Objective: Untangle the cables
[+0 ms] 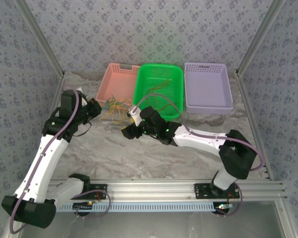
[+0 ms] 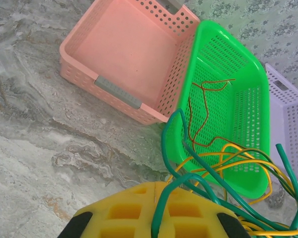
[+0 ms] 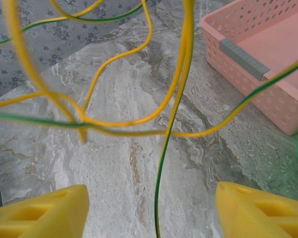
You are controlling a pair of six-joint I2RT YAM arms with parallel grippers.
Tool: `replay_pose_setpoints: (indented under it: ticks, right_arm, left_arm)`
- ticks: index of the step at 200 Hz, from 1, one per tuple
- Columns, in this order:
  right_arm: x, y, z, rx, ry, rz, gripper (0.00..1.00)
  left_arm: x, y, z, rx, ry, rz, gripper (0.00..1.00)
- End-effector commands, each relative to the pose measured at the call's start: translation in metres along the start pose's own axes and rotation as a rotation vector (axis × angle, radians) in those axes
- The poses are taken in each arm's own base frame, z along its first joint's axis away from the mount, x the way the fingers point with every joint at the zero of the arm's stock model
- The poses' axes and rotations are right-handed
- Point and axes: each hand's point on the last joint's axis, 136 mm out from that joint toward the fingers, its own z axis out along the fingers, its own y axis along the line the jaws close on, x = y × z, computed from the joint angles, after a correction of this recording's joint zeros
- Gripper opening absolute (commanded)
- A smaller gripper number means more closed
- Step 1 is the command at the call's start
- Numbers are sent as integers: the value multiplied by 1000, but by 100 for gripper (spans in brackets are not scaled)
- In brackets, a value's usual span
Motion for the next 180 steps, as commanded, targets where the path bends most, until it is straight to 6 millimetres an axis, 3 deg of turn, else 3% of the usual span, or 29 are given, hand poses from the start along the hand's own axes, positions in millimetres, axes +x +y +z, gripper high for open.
replay_pose_setpoints:
  ticks: [1, 27, 53, 80, 138, 180]
  right_arm:
    - [-26, 2, 7, -19, -72, 20, 62]
    - [-18, -3, 13, -1, -64, 48, 37]
    - [-15, -8, -1, 28, -87, 59, 0]
    - [-14, -19, -33, 74, -118, 63, 0]
    - [-4, -68, -106, 174, -132, 117, 0]
    - [-18, -103, -160, 278, -182, 159, 0]
  left_arm:
    - [-7, -8, -7, 25, -12, 13, 0]
    - [-9, -8, -8, 22, -21, 16, 0]
    - [-7, 2, -8, -28, -11, 25, 0]
    - [-9, 18, -5, -114, -26, 36, 0]
    - [-7, 58, 4, -308, -38, 50, 0]
    - [3, 71, 14, -359, -10, 63, 0]
